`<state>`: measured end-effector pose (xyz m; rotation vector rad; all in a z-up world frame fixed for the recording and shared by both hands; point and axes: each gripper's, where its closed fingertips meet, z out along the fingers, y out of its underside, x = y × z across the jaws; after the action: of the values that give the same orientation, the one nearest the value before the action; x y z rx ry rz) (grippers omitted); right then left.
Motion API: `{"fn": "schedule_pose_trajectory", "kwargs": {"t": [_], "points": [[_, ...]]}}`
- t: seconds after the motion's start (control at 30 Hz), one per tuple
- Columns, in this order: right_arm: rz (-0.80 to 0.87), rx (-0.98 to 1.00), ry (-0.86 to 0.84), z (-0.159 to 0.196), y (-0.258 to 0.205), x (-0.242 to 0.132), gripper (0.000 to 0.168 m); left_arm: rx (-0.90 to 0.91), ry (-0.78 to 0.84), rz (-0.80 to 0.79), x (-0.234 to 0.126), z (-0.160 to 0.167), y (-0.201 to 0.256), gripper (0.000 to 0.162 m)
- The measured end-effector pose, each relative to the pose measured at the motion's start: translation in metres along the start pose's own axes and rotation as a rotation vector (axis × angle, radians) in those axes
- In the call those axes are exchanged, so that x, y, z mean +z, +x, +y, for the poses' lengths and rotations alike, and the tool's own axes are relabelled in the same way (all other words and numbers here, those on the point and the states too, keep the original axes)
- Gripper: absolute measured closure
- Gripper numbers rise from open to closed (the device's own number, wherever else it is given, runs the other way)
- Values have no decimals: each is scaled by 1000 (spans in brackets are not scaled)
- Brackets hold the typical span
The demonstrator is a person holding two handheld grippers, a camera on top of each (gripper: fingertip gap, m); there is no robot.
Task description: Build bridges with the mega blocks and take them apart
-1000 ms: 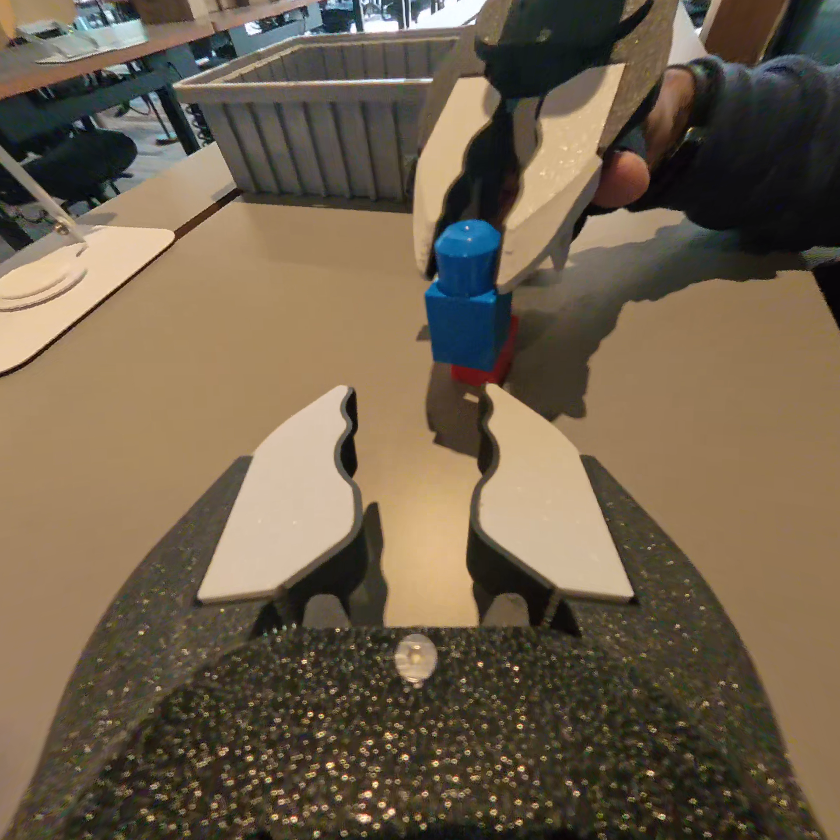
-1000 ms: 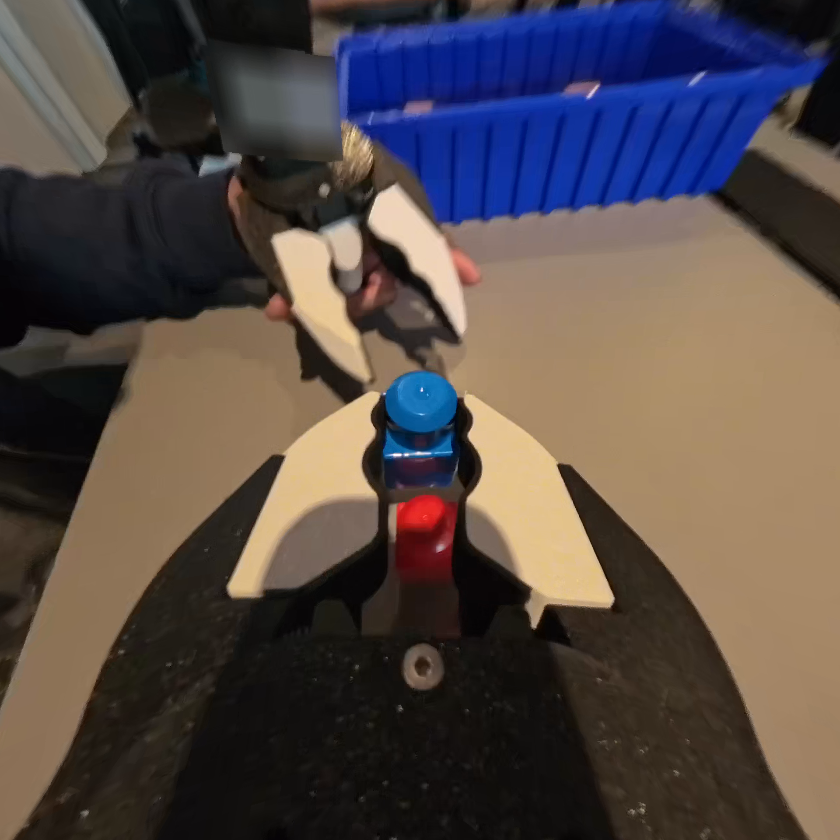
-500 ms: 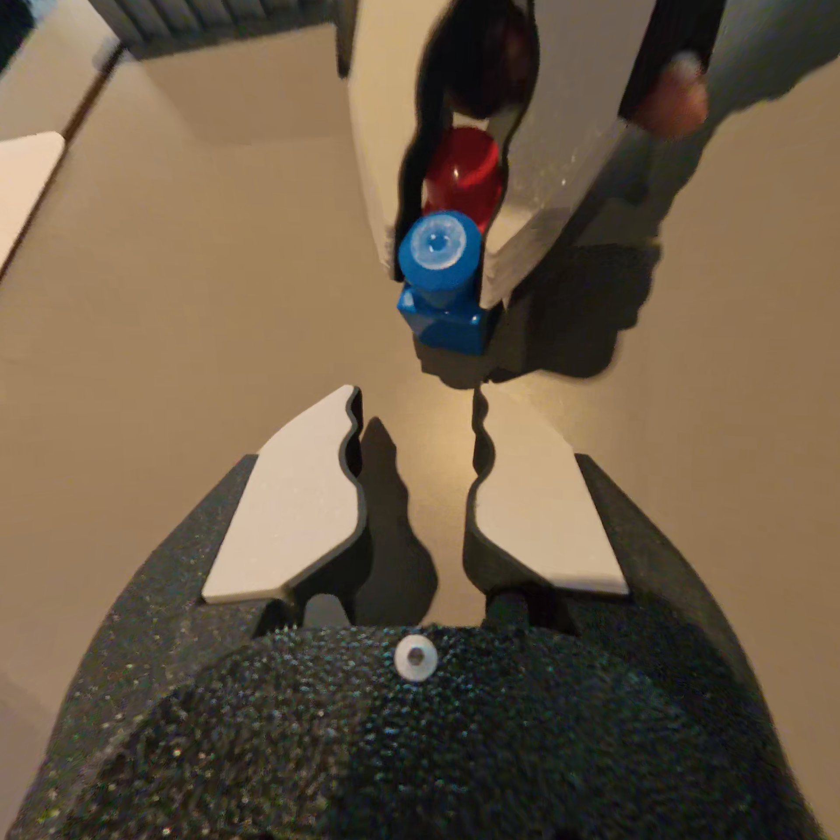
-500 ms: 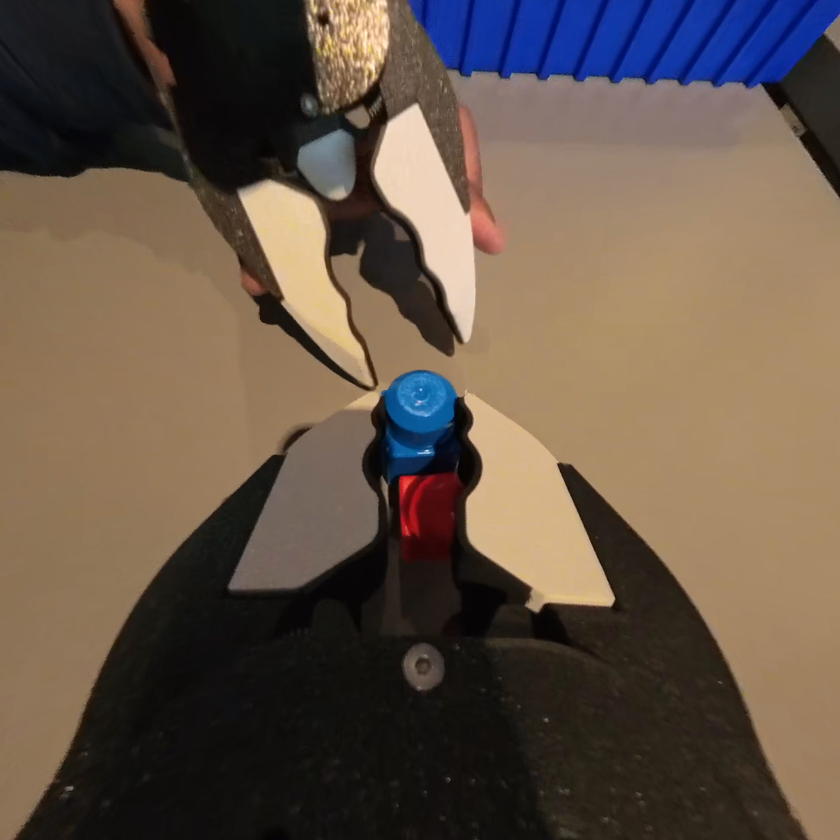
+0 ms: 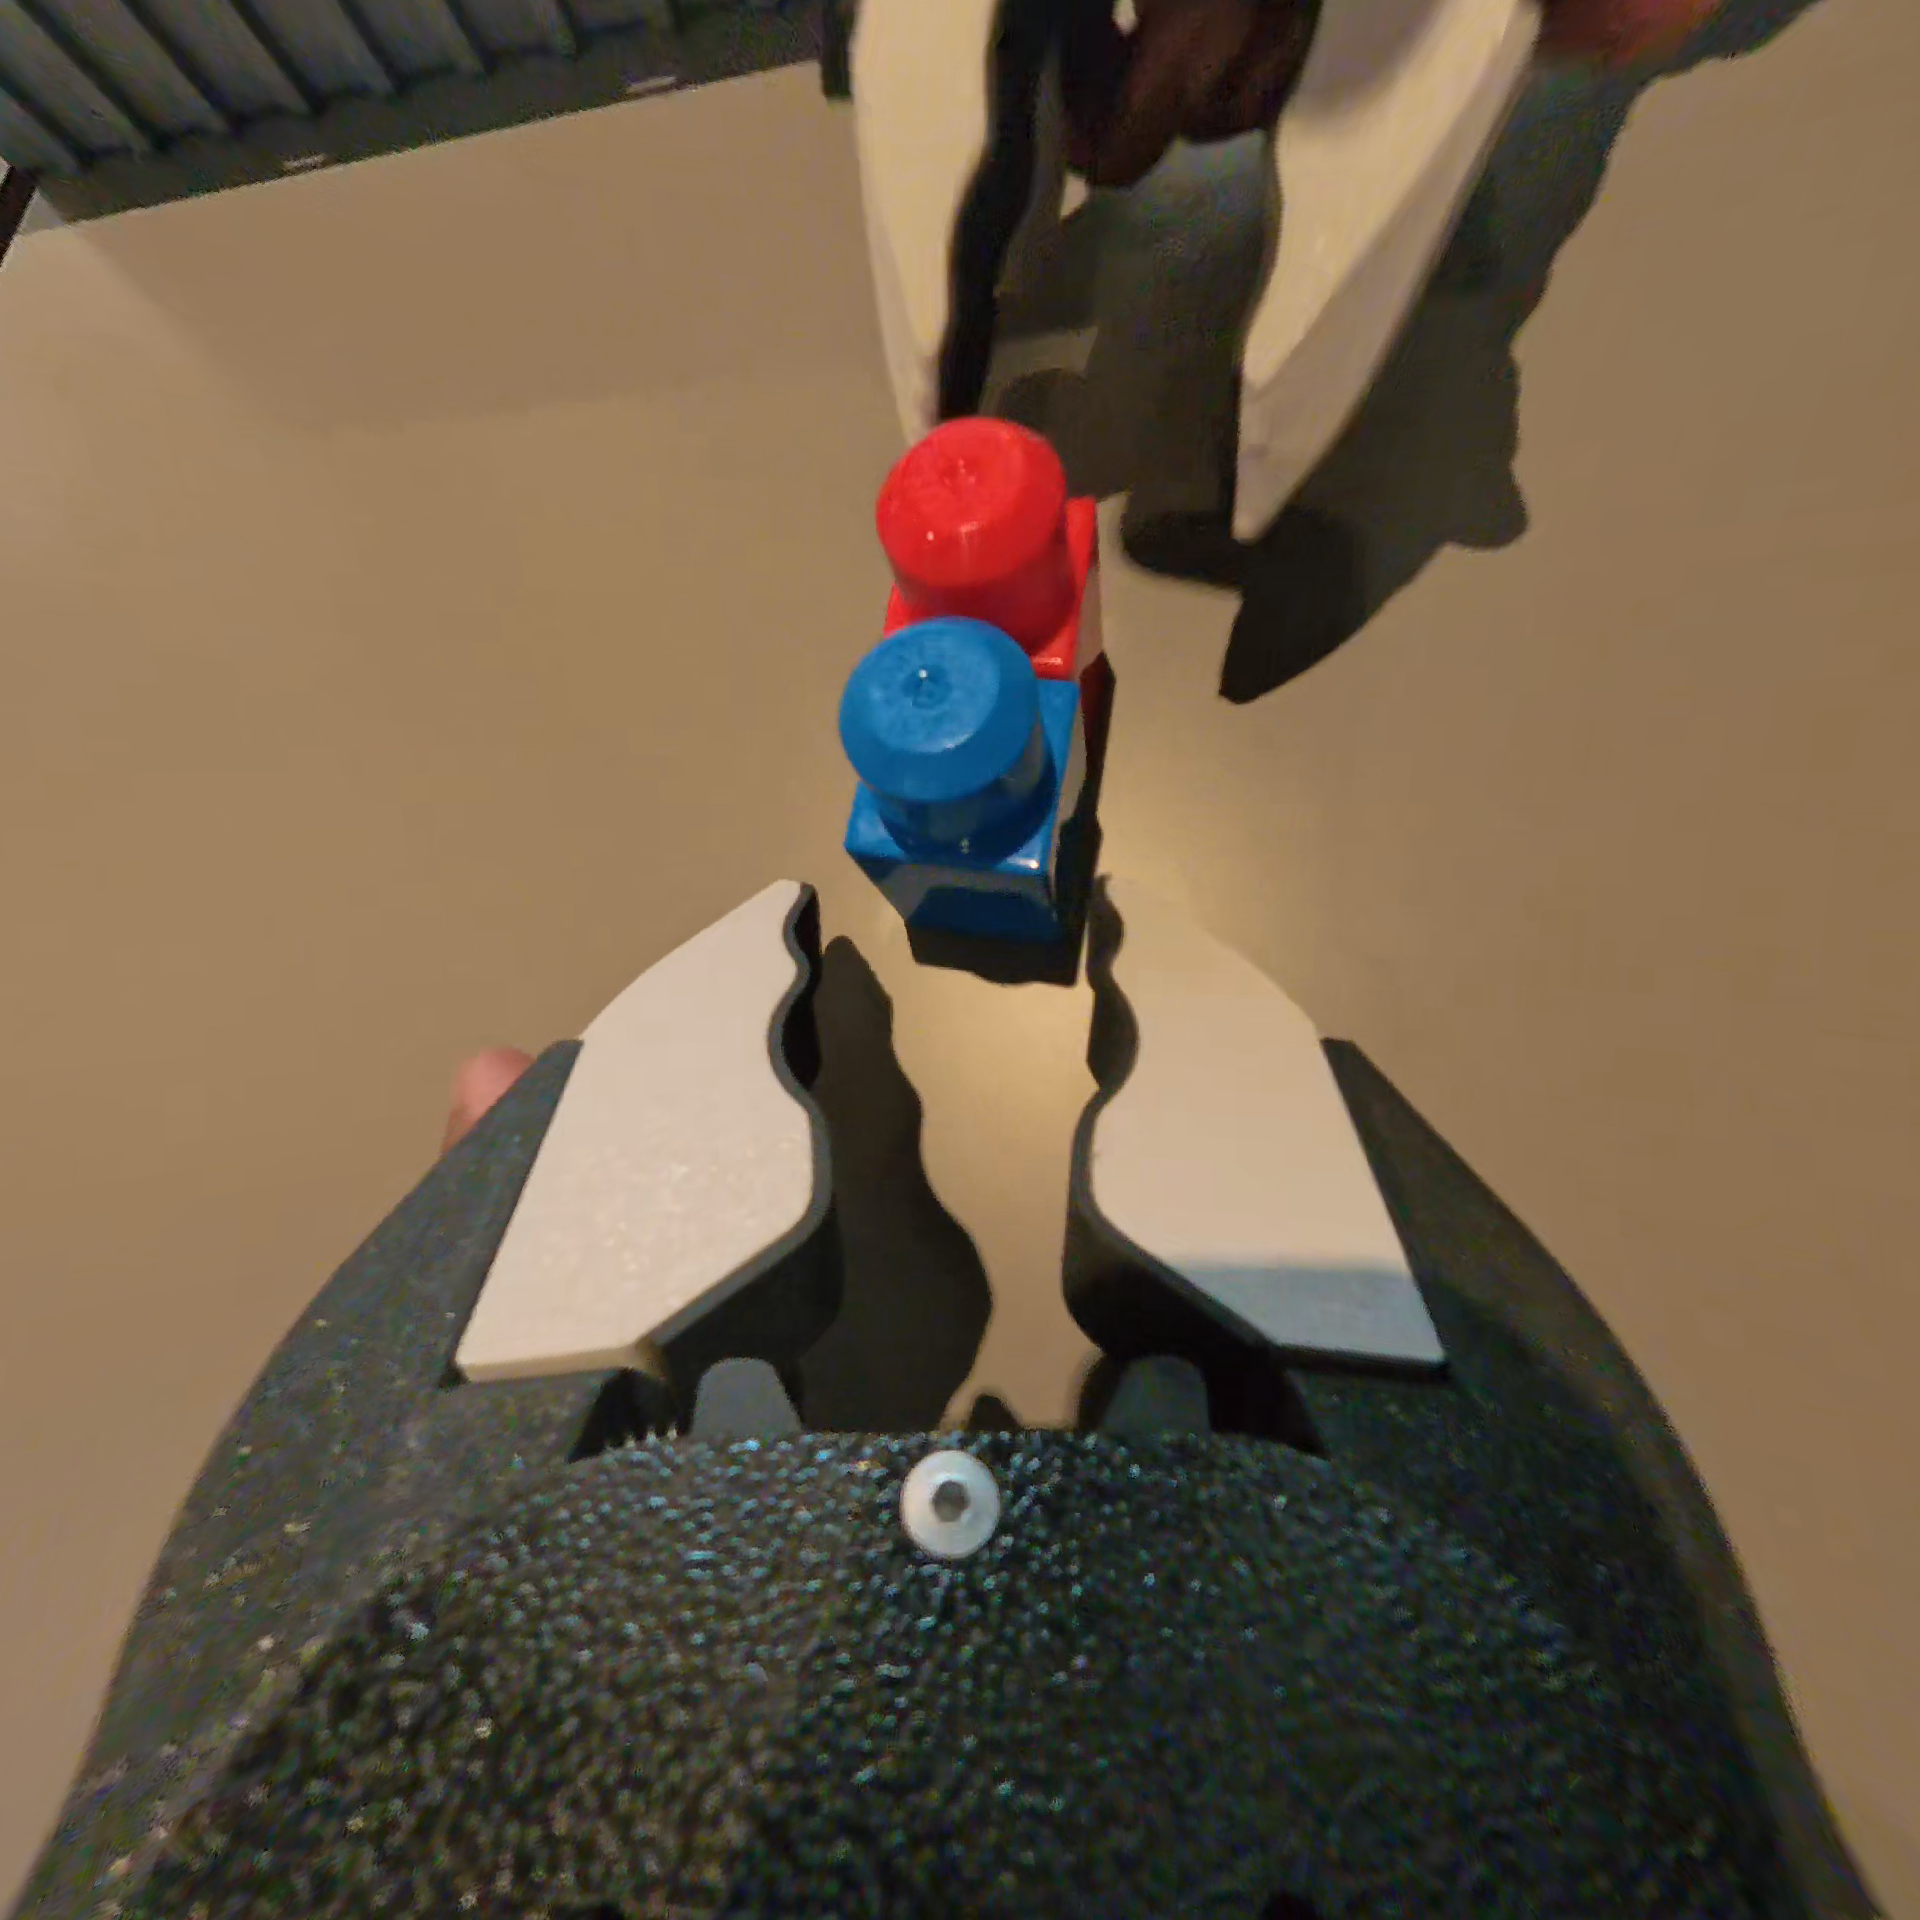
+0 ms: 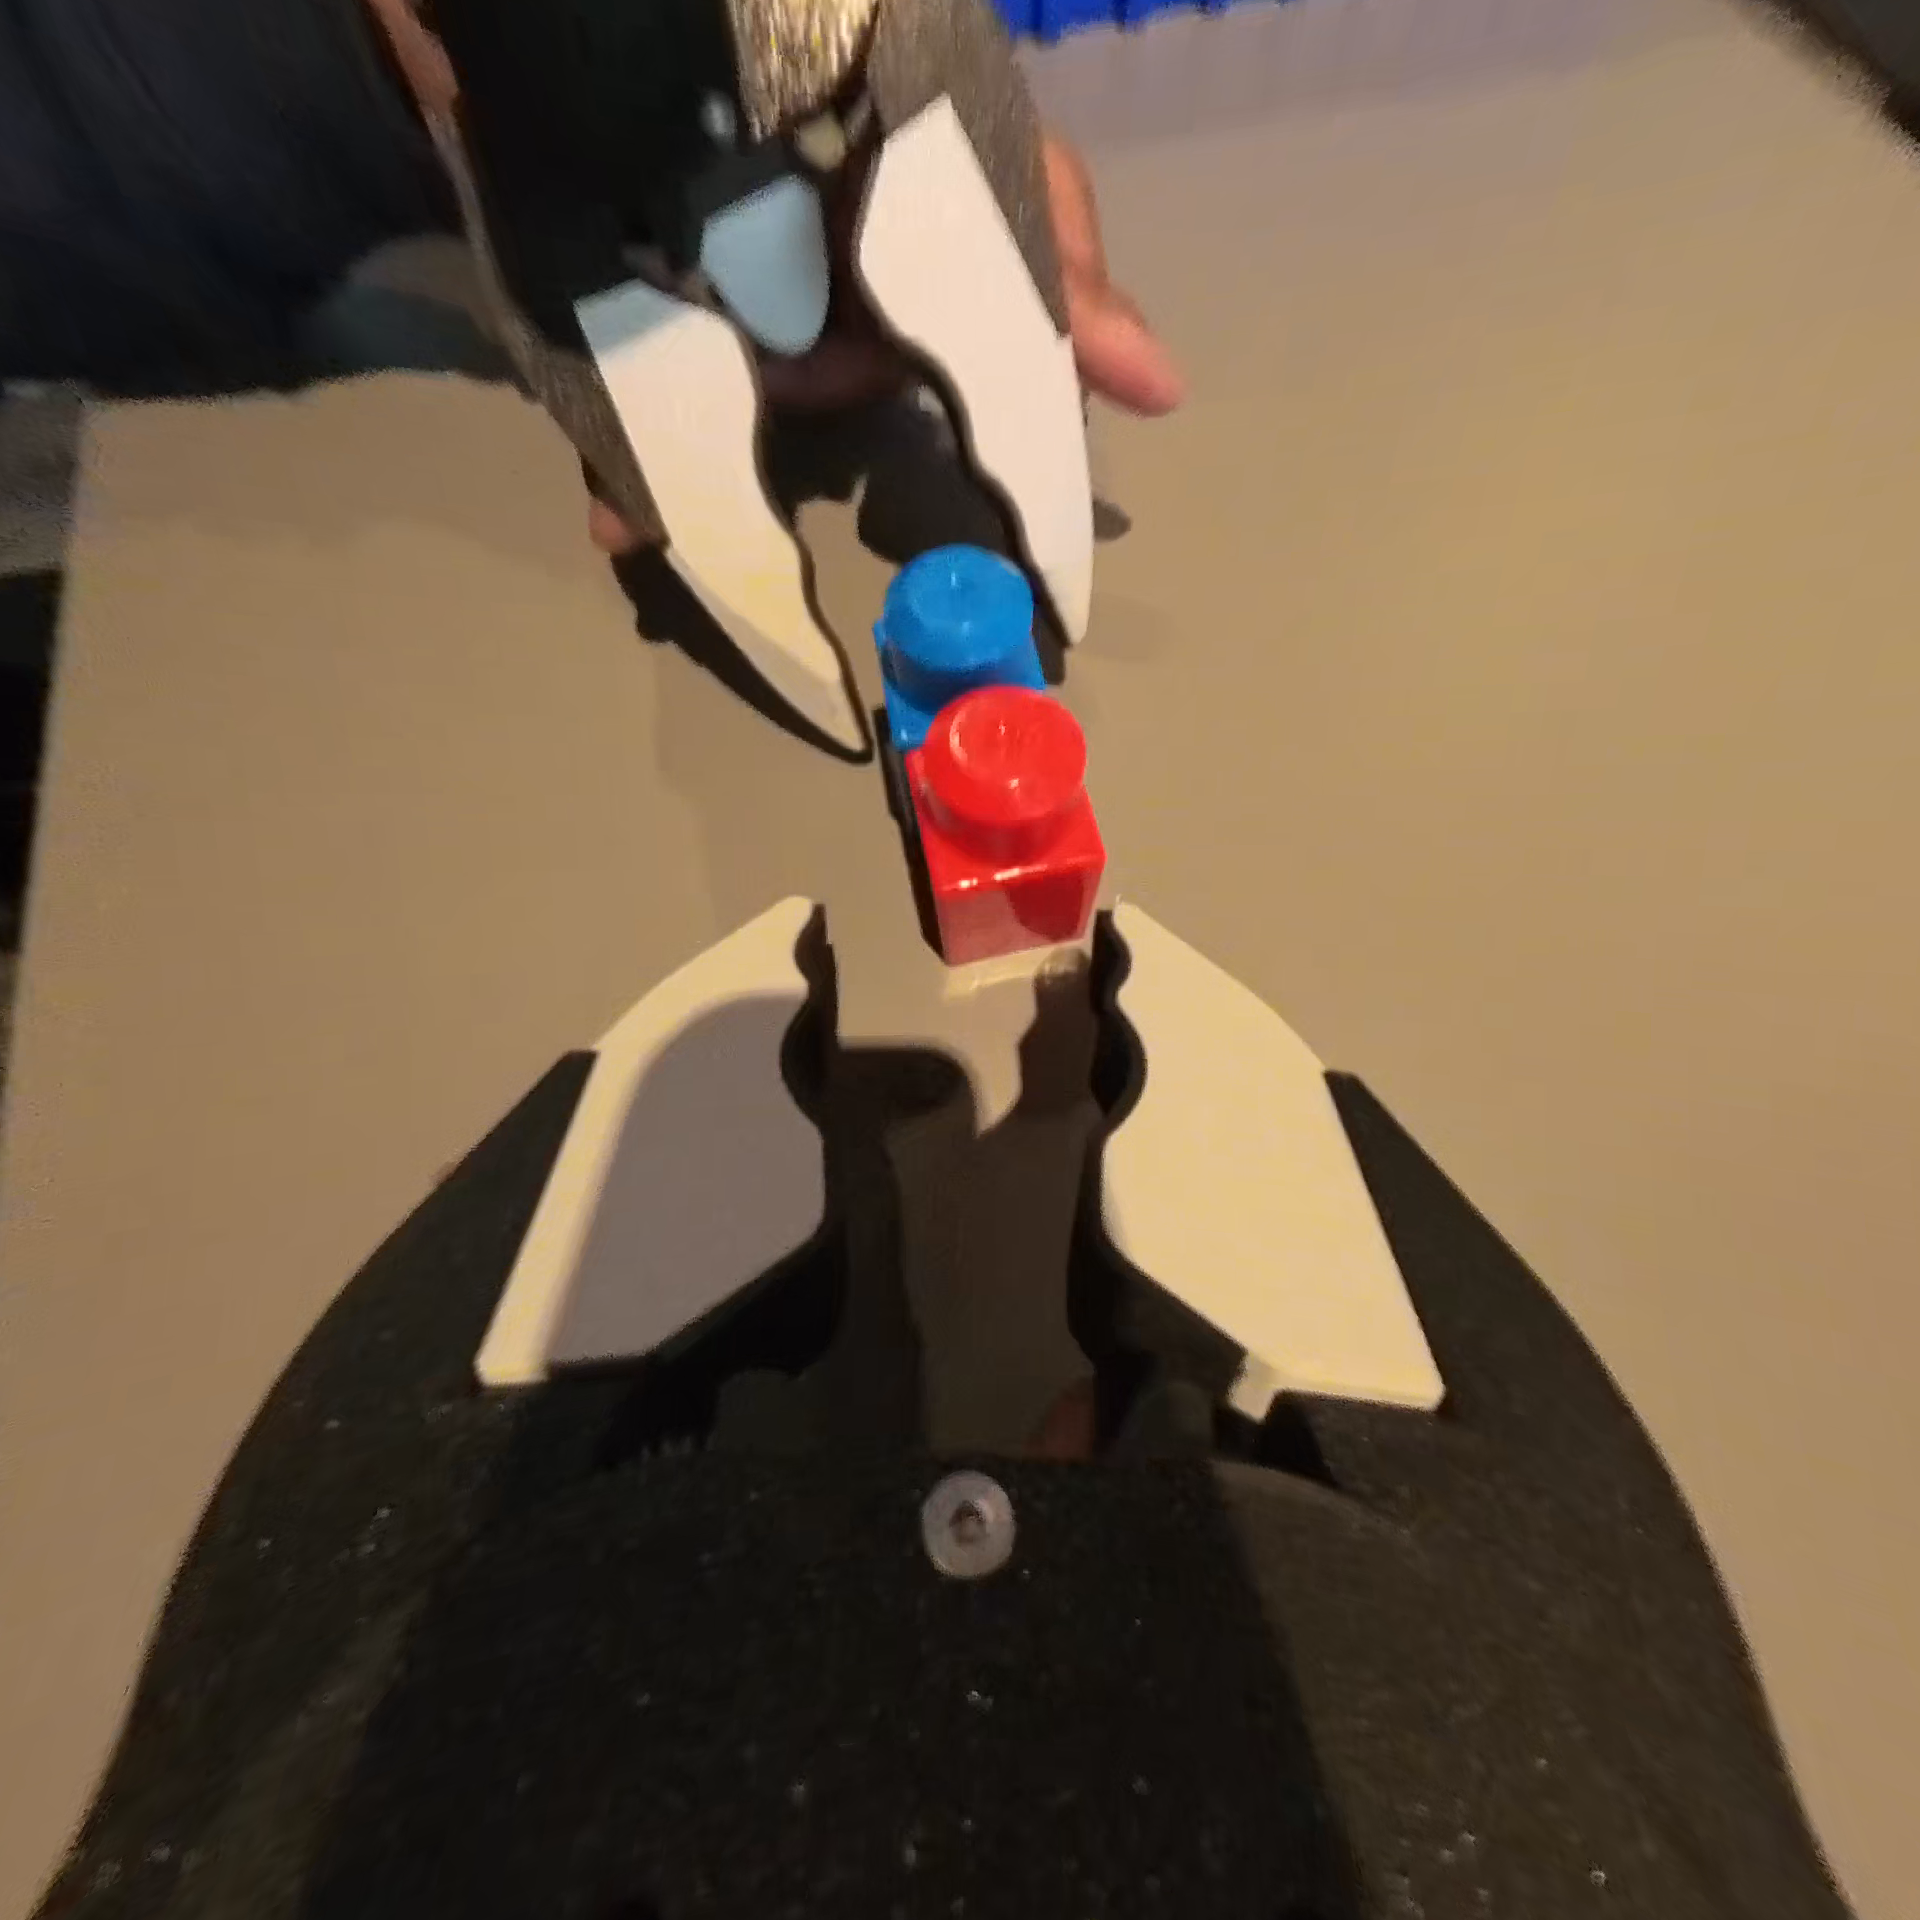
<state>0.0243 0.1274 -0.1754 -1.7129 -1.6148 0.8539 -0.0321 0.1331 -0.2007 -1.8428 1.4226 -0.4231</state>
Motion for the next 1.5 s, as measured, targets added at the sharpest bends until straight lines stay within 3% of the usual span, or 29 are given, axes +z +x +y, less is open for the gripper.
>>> {"fn": "schedule_pose_trajectory", "kwargs": {"t": [0.1,0.23,0.43,0.83,1.03,1.17,1.3,1.4,1.5], "points": [[29,-13,-58,8,2,14,129,-3,-10,-10,4,-3,-2,124],[76,-29,-83,6,19,20,142,-36,-28,-81,5,-1,-14,123],[6,-34,-102,5,25,20,142,-74,-33,-93,7,-1,-18,123],[29,-41,-125,11,26,25,140,-96,-42,-86,6,1,-13,123],[36,-32,-133,15,26,22,123,-103,-93,-153,-8,12,-18,90],[39,-13,-111,20,26,13,118,-172,36,-234,-60,1,-14,93],[24,27,-84,24,25,1,118,-257,160,-360,-152,0,-19,99],[17,59,-98,31,26,-4,118,-285,107,-510,-228,30,-35,101],[6,67,-123,35,25,-4,118,-299,-69,-622,-289,78,-56,101]]}}
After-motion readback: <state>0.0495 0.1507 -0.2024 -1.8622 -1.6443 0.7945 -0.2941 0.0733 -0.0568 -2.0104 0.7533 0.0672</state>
